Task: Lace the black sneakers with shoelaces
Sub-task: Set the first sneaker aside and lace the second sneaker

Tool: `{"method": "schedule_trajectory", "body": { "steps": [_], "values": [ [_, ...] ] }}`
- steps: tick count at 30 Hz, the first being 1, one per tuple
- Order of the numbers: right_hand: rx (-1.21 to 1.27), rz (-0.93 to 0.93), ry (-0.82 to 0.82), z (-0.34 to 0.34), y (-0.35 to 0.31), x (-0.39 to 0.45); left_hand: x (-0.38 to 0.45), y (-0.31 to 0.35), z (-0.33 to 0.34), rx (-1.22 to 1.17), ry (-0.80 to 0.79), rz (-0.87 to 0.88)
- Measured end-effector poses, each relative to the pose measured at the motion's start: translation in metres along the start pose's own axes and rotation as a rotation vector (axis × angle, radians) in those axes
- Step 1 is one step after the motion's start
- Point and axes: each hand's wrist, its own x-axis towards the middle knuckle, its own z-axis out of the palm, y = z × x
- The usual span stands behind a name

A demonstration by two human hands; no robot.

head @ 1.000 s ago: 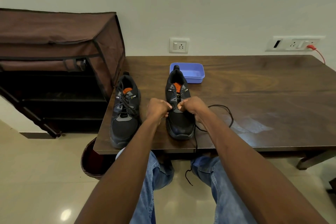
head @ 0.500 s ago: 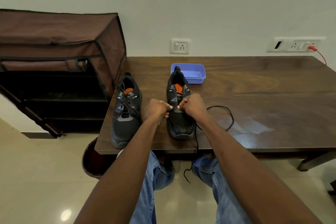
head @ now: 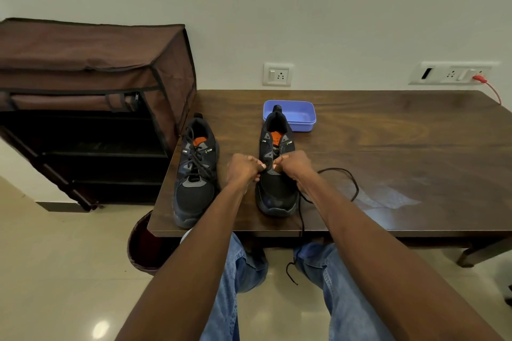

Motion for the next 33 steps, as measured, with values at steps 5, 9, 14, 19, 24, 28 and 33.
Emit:
{"method": "schedule_trajectory", "body": {
  "steps": [5, 9, 14, 19, 24, 28, 33],
  "values": [
    [-0.171, -0.159, -0.008, -0.007, -0.007, -0.005, -0.002, 0.004, -0.005, -0.071, -0.054, -0.014],
    [-0.342, -0.347, 0.016, -0.017, -0.01, 0.003, -0.01, 0.011, -0.004, 0.033, -0.152, 0.023],
    [-0.569, -0.404, -0.046, -0.017, -0.008, 0.002, -0.015, 0.015, -0.003, 0.226, -0.177, 0.071],
    [-0.463, -0.376, -0.032, -0.026, -0.011, 0.0, -0.015, 0.024, -0.029, -0.548, 0.232, 0.064],
    [-0.381, -0.384, -0.061, -0.03, -0.005, 0.003, -0.023, 0.026, -0.068, -0.893, 0.839, 0.294],
    [-0.365, -0.388, -0.076, -0.027, -0.007, 0.005, -0.02, 0.014, -0.053, 0.119, 0.673, 0.468],
    [-0.382, -0.411, -0.067, -0.026, -0.006, 0.006, -0.017, 0.011, -0.015, 0.754, -0.104, 0.488]
  ]
}}
